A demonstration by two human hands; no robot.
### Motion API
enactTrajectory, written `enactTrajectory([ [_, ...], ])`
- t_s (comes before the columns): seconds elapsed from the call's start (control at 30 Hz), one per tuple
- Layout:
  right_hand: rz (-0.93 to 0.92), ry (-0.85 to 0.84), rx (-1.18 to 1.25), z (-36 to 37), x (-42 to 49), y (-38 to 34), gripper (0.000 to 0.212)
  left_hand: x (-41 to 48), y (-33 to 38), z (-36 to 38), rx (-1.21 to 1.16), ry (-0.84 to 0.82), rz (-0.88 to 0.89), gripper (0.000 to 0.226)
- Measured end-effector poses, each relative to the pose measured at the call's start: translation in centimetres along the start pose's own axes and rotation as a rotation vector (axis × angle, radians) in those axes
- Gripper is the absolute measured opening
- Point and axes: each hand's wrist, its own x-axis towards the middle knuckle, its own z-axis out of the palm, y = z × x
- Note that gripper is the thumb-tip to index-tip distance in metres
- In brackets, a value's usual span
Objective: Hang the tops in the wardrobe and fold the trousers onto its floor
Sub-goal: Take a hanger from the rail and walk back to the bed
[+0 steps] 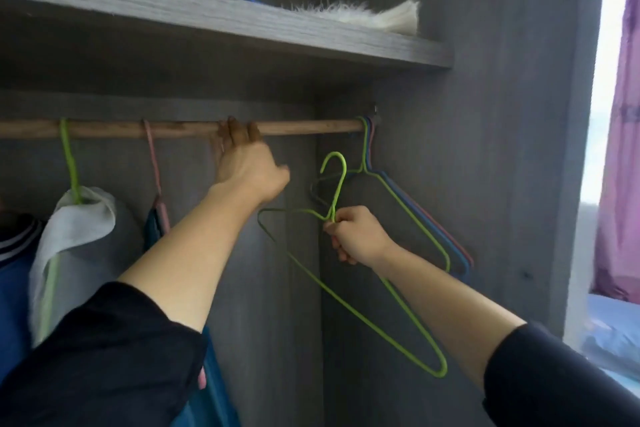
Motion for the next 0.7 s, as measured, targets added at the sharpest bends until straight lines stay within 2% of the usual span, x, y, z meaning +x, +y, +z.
enactTrajectory([
  [0.17, 0.119, 0.023, 0.056, -1.9, -5.8, 3.0, 0.029, -7.0, 4.5, 4.7, -0.509, 0.020, -0.036, 0.071],
  [0.27, 0.146, 0.084, -0.102, -3.3, -10.2, 5.6, 0.035, -12.1, 6.4, 8.3, -0.721, -0.072, -0.076, 0.062],
  [0.37, 0.171, 0.097, -0.222, -4.6, -15.3, 8.4, 0.039, -18.0, 7.8, 11.6, -0.824, -0.158, -0.070, 0.051],
  [0.47, 0.194, 0.113, -0.302, -7.0, -20.6, 11.1, 0.050, -23.8, 9.7, 13.2, -0.920, -0.161, 0.056, 0.036],
  [0.53, 0.255, 0.081, -0.272, -9.3, -24.1, 12.7, 0.055, -27.1, 11.4, 13.6, -0.958, -0.174, 0.156, 0.029],
  [0.63, 0.413, -0.061, -0.088, -13.3, -29.7, 15.1, 0.049, -31.7, 14.4, 13.7, -1.007, -0.201, 0.293, 0.030],
  [0.7, 0.510, -0.134, -0.077, -16.2, -33.4, 16.7, 0.044, -35.1, 17.0, 13.6, -1.060, -0.238, 0.372, 0.031],
])
